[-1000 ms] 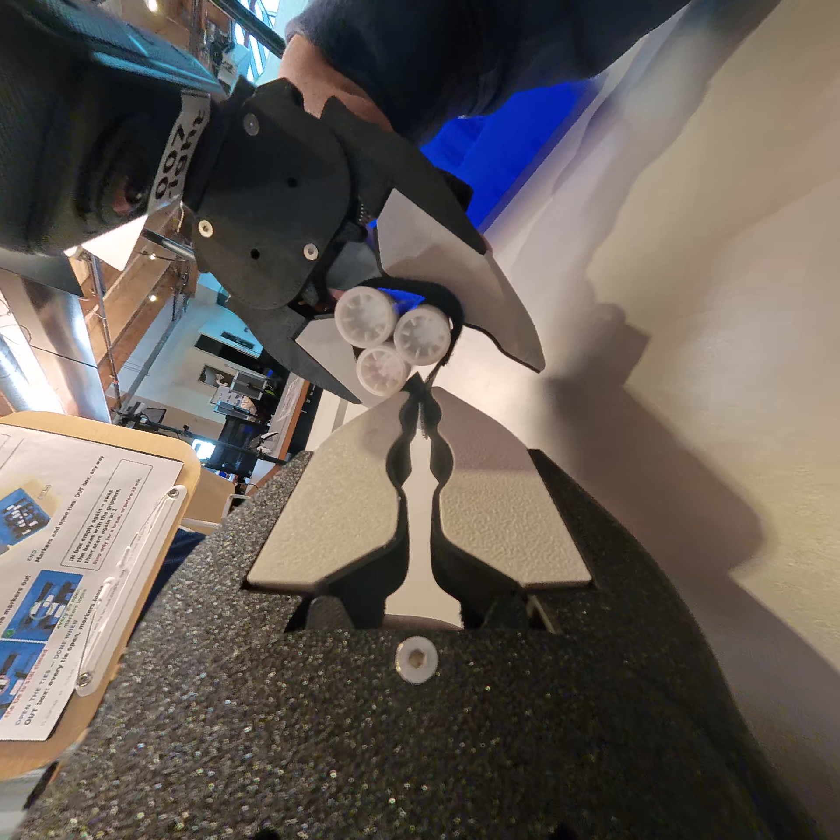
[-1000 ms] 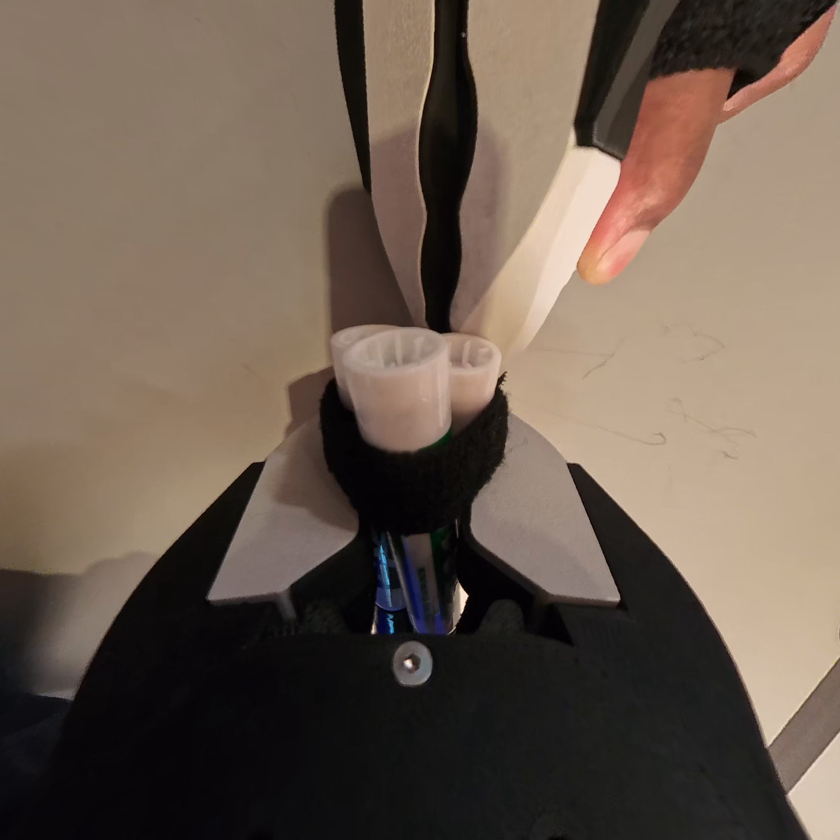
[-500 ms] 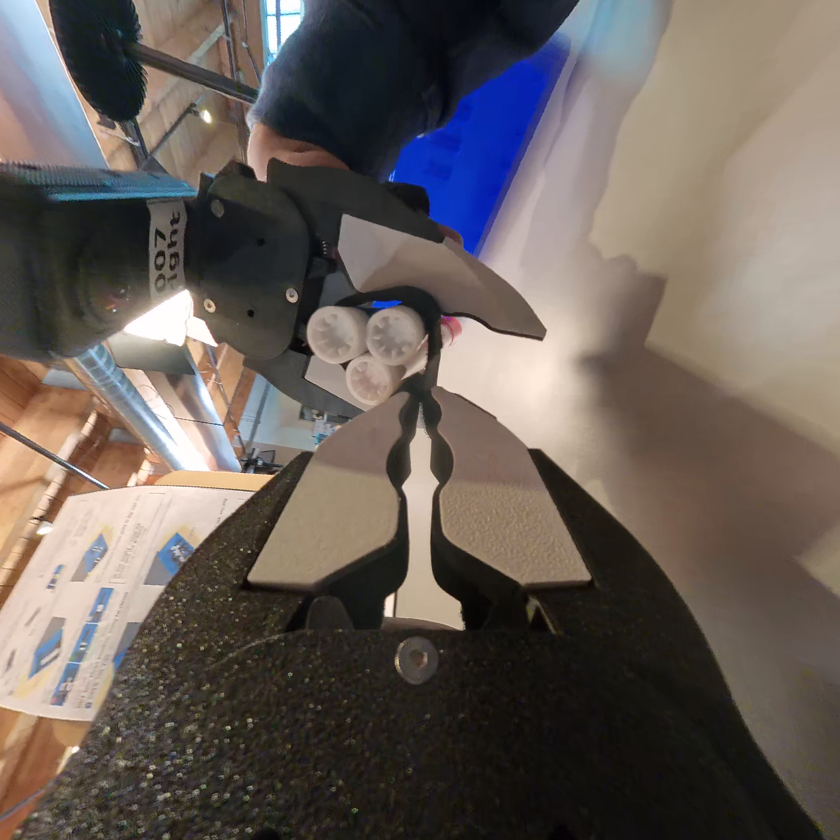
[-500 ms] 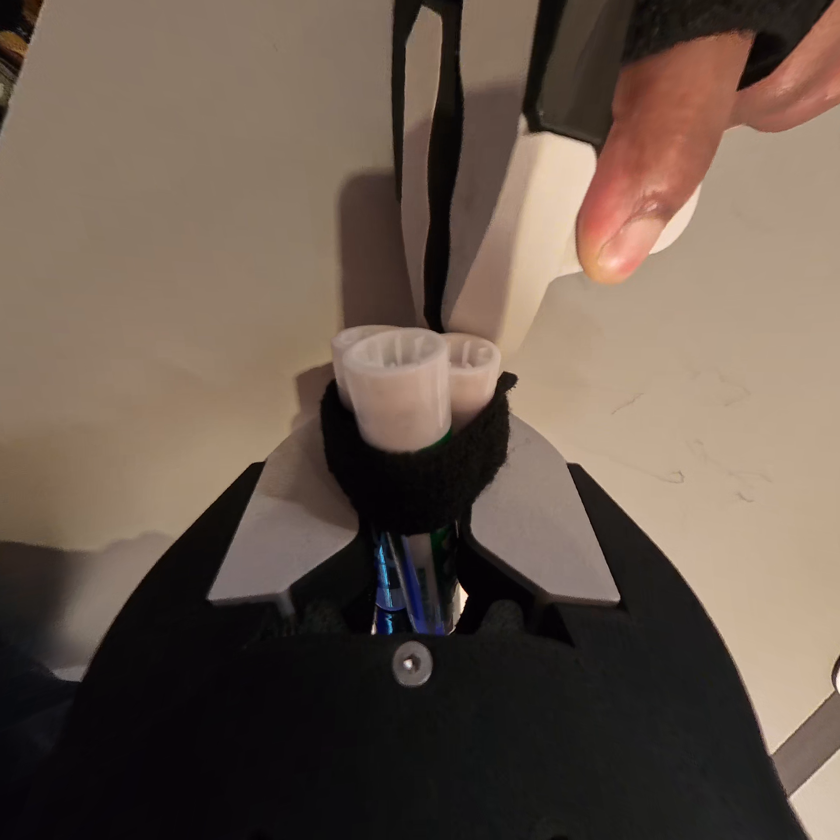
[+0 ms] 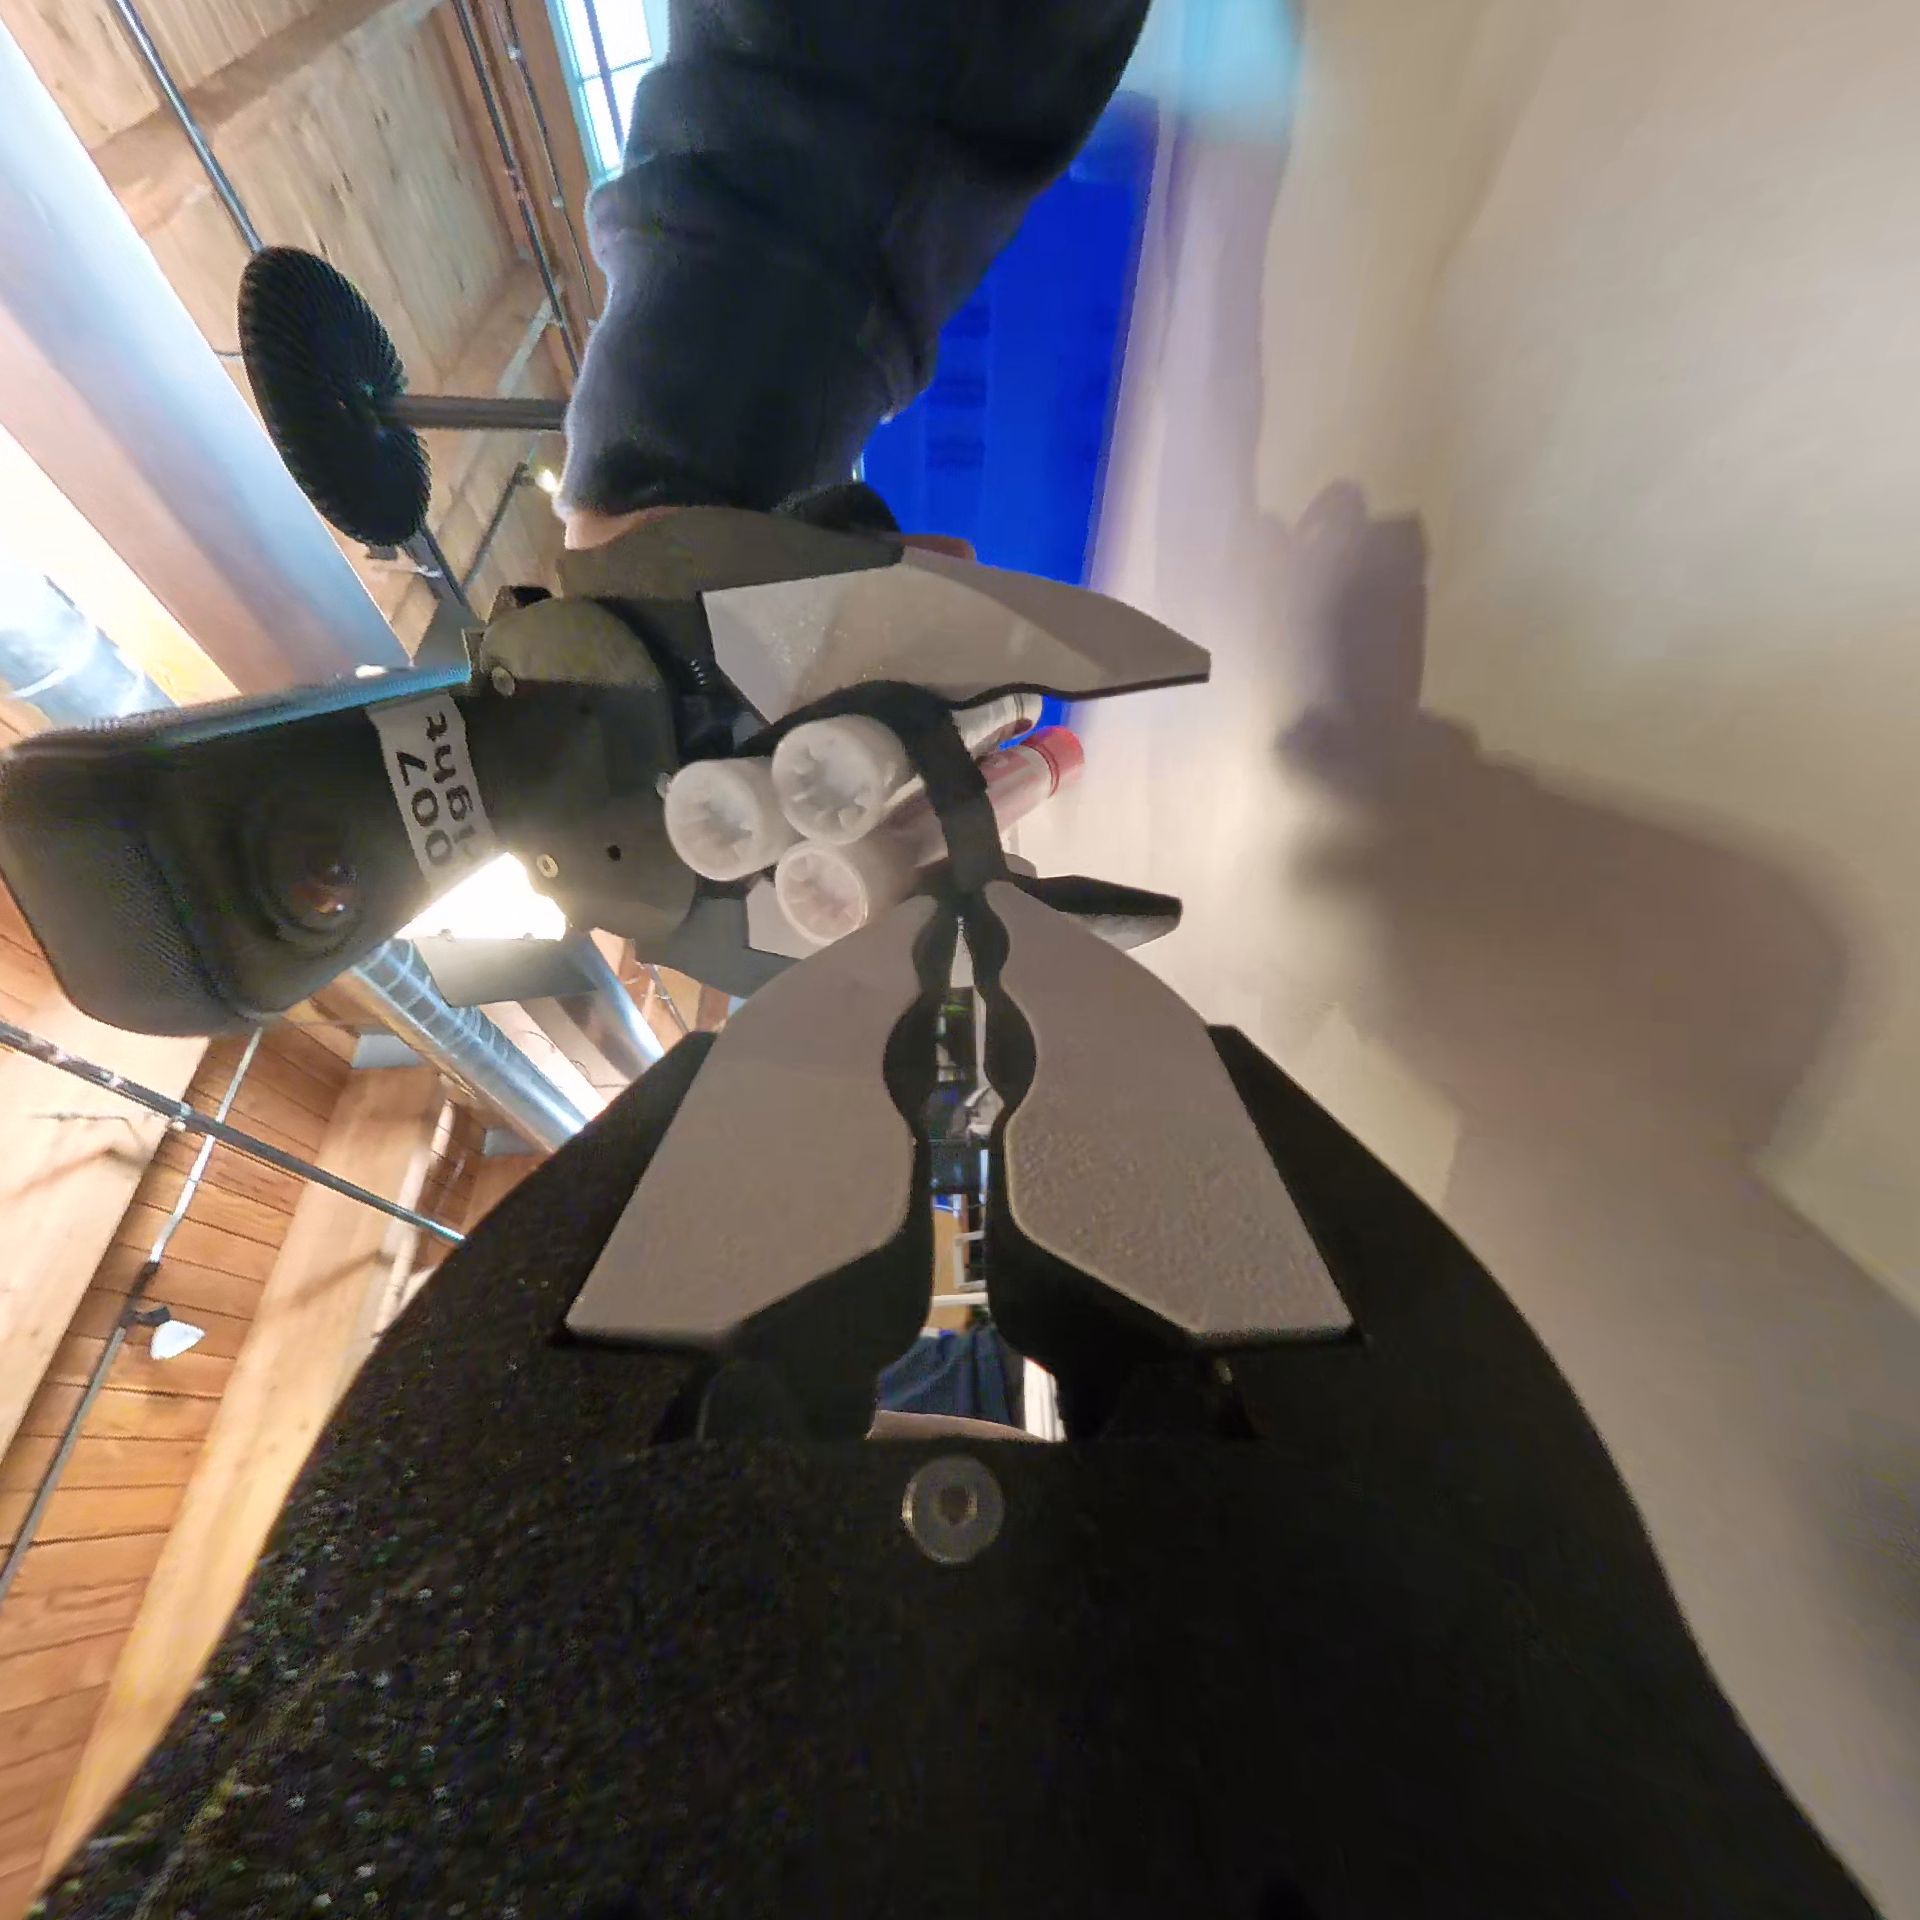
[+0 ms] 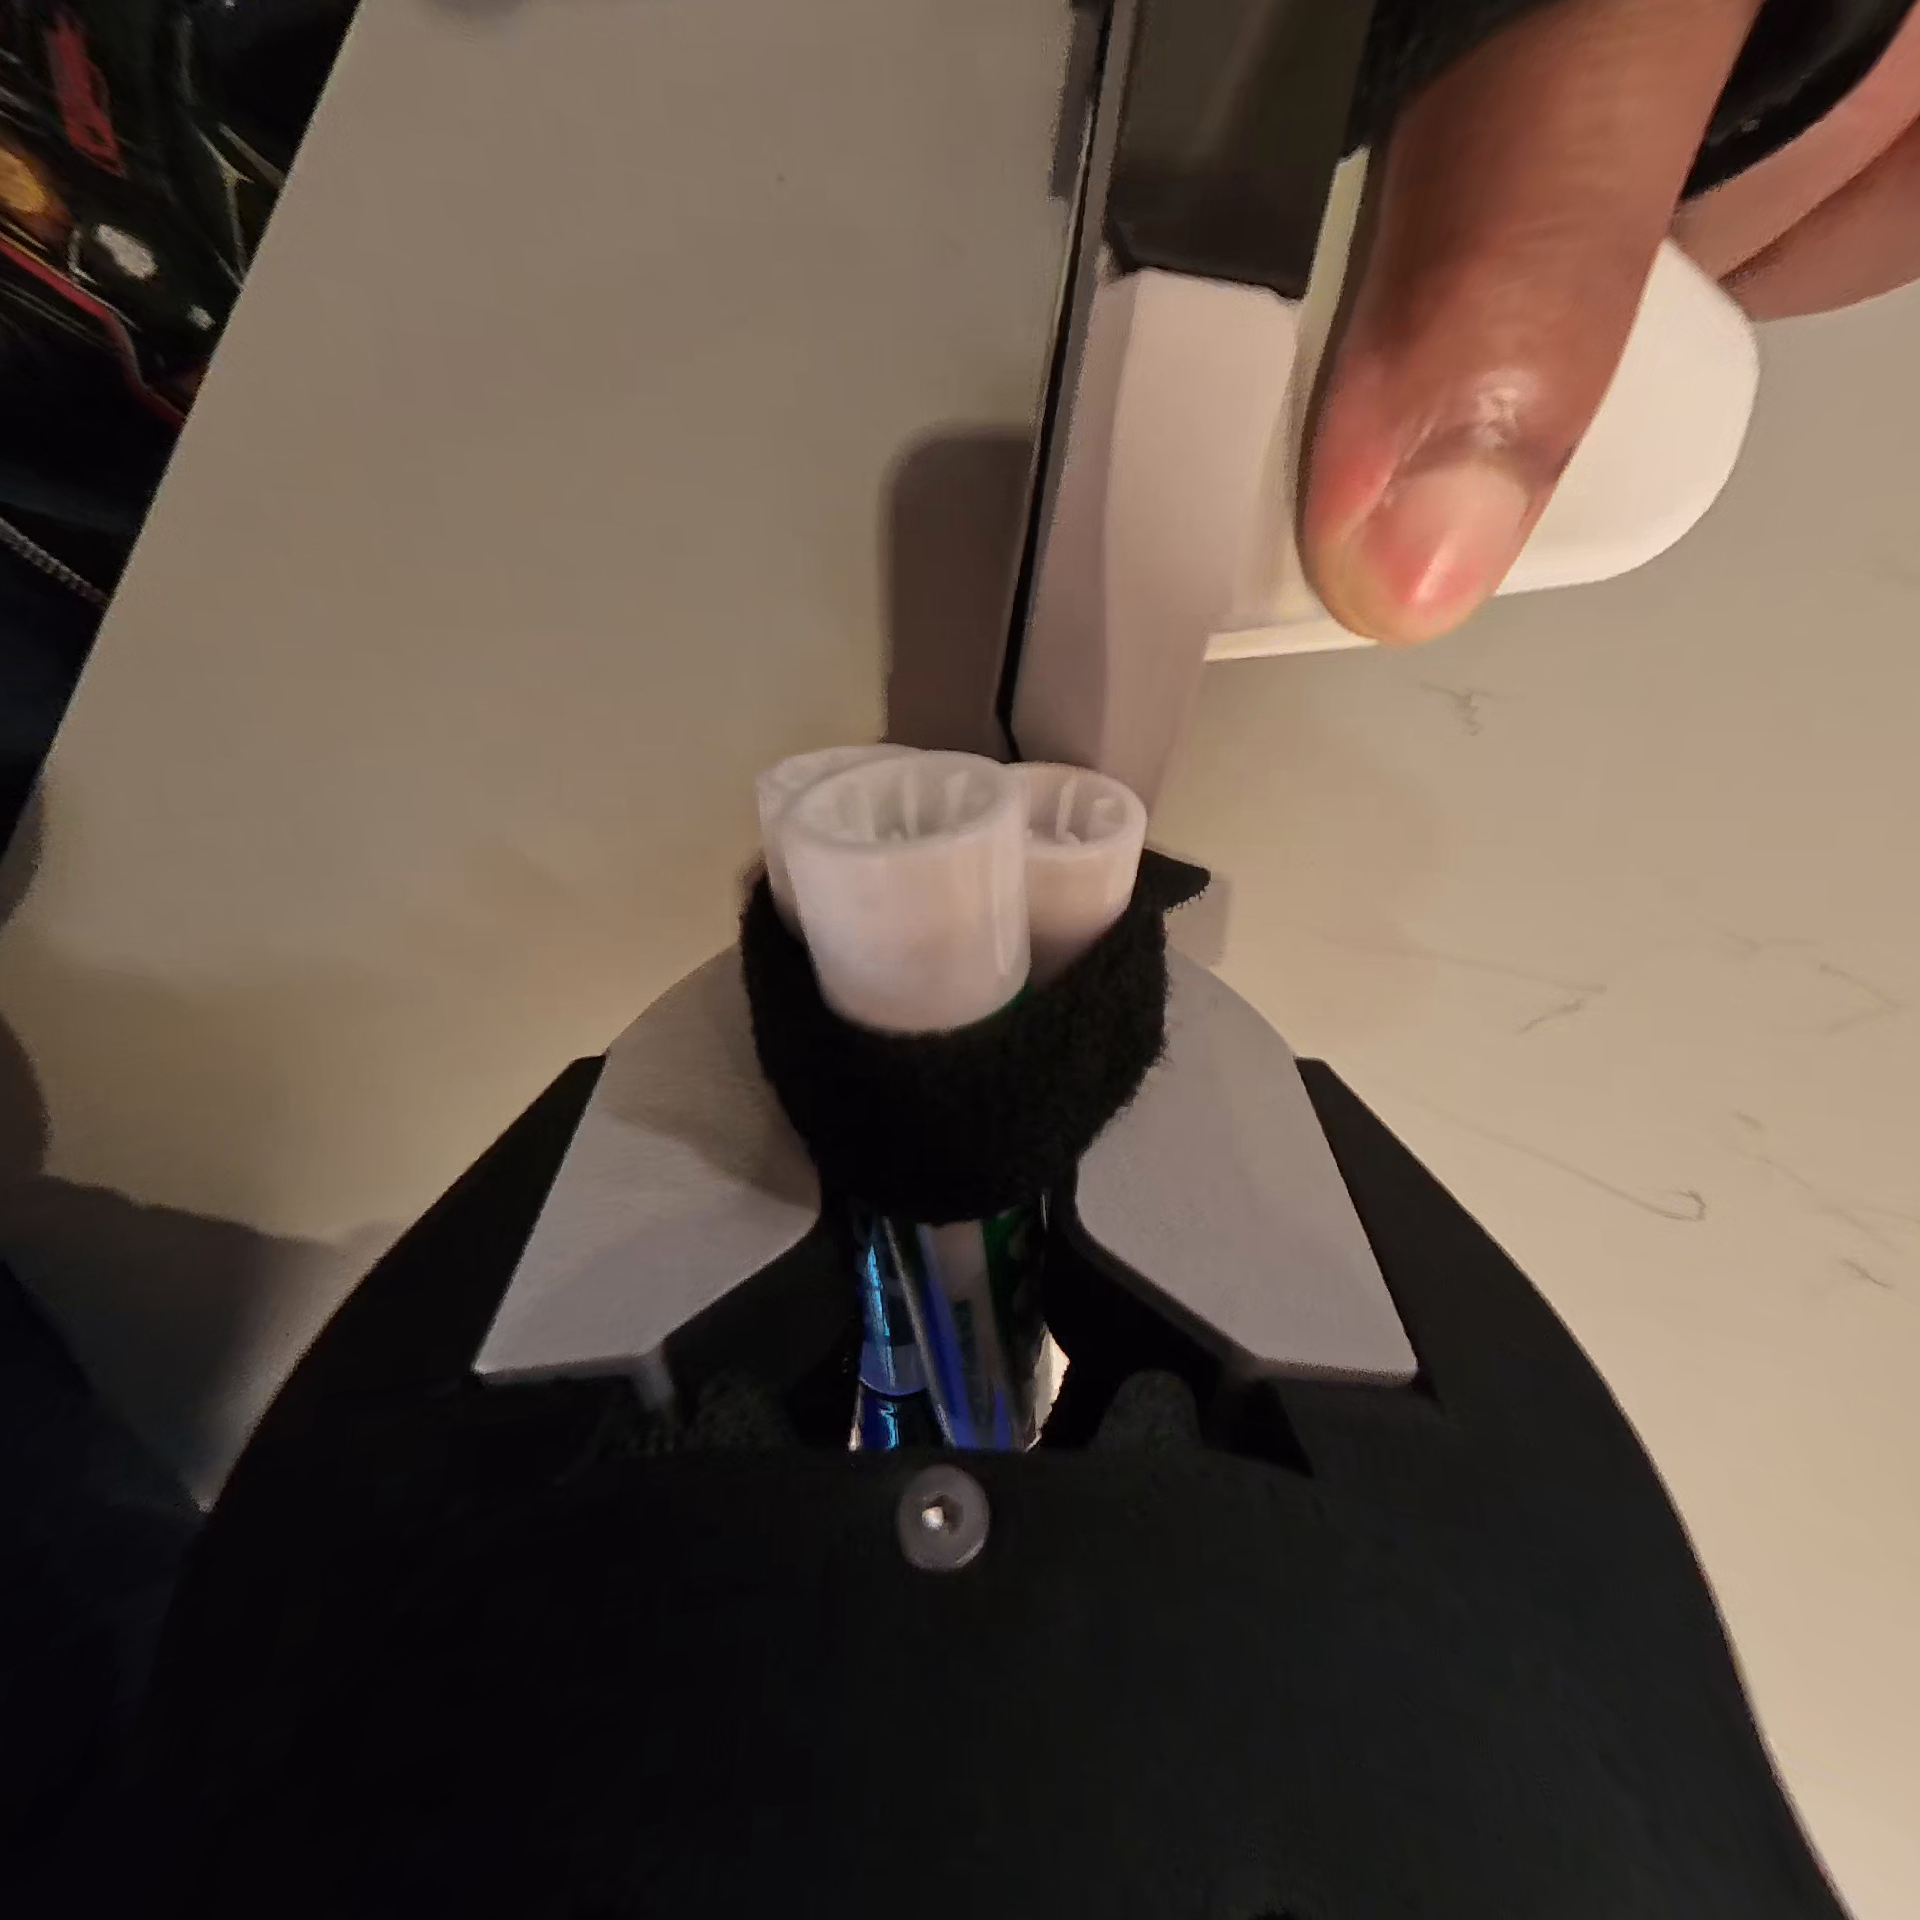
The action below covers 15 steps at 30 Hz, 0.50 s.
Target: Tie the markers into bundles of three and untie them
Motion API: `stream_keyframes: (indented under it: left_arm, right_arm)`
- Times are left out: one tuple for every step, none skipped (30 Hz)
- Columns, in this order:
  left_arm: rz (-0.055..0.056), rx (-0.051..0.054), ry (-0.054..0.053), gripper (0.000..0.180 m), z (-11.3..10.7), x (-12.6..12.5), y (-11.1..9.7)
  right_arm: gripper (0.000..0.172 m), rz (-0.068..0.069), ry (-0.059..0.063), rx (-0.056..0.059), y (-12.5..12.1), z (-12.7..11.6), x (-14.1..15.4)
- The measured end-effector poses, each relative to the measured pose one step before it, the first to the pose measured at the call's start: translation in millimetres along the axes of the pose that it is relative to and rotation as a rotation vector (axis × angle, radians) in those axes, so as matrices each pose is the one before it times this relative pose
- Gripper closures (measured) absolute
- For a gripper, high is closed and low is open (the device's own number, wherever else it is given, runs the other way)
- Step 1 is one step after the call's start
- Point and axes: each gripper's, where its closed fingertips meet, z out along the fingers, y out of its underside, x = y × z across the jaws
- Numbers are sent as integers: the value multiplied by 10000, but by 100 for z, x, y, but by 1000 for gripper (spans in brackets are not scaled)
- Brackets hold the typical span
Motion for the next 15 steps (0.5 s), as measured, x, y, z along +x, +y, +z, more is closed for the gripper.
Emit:
stream_keyframes:
  left_arm:
    - [157, 47, -24, 178, -35, 1, -95]
    - [143, 37, -41, 178, -33, -13, -82]
    - [137, 16, -44, 178, -17, -5, -60]
    - [111, 17, -34, 178, -21, -3, -44]
    - [77, 10, -41, 178, -15, -8, -42]
    - [57, 5, -51, 178, -22, -16, -26]
    - [37, -3, -45, 177, -21, -15, -3]
    - [15, -16, -53, 177, -11, -20, 17]
    - [13, -12, -66, 177, 2, -24, 14]
    - [4, -25, -52, 176, 0, -20, 44]
    - [-39, -27, -44, 176, 8, -28, 51]
    - [-54, -13, -51, 176, 9, -47, 31]
    - [-56, -20, -50, 176, 11, -43, 53]
    - [-59, -46, -39, 176, 28, -28, 62]
    - [-26, -40, -25, 176, 39, 8, 65]
  right_arm:
    - [129, -1, -97, 32, -54, 40, -166]
    - [129, -19, -57, 13, -51, 26, -121]
    - [129, -27, -28, -8, -19, 20, -88]
    - [129, -11, -29, -10, -17, 19, -90]
    - [129, -10, -17, 0, -29, 3, -56]
    - [129, -9, -13, 5, -27, 4, -62]
    - [129, -4, -6, 1, -23, 1, -35]
    - [129, -3, 6, 2, -28, -8, -21]
    - [129, -1, 6, 9, -27, -29, -14]
    - [129, 8, 17, 2, 0, -21, 5]
    - [129, 1, 21, 7, -10, -26, 6]
    - [130, 6, 6, 26, -20, -30, -7]
    - [130, 7, 5, 26, -30, -26, 1]
    - [130, 9, 7, 12, 1, -30, -8]
    - [129, 13, 0, -2, 21, -9, -8]
